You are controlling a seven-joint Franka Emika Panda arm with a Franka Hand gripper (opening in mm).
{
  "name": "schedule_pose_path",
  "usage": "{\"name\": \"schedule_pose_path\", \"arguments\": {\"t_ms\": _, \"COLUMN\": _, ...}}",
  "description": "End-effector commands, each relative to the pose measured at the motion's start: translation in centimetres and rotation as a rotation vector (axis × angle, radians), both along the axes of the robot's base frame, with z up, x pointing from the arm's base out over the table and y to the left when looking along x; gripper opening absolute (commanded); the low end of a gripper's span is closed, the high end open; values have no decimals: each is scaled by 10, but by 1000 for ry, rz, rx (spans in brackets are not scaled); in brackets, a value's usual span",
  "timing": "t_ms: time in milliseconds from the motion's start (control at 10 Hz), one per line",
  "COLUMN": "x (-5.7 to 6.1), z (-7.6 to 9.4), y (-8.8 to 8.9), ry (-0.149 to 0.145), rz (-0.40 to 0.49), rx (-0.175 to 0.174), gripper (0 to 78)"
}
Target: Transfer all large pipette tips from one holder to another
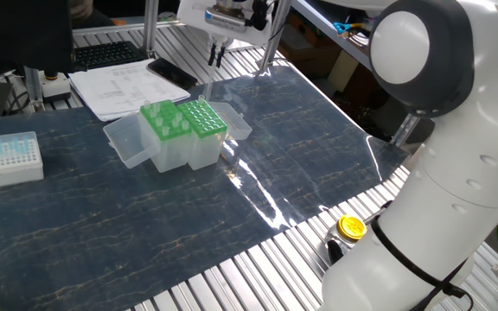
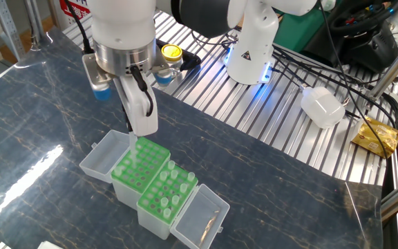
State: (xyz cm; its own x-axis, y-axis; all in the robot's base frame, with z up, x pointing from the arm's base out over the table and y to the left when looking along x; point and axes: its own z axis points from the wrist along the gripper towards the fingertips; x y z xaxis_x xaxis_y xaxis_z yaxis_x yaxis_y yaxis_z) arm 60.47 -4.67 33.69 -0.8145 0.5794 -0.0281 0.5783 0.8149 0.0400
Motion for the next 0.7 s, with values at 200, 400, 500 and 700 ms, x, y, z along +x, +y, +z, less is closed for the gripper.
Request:
{"name": "schedule_pose_path", "arguments": {"t_ms": 200, "x": -4, "z": 7, "y": 9, "ry": 6, "rz": -39, "rx": 5, "gripper": 11}}
{"name": "schedule_pose_path", "arguments": {"t_ms": 400, "x": -6, "z": 9, "y": 12, "ry": 8, "rz": -59, "rx": 11, "gripper": 11}}
{"name": "schedule_pose_path", "arguments": {"t_ms": 500, "x": -8, "z": 11, "y": 17, "ry": 9, "rz": -98, "rx": 27, "gripper": 11}}
{"name": "schedule_pose_path", "arguments": {"t_ms": 700, "x": -9, "z": 12, "y": 26, "ry": 8, "rz": -169, "rx": 46, "gripper": 11}}
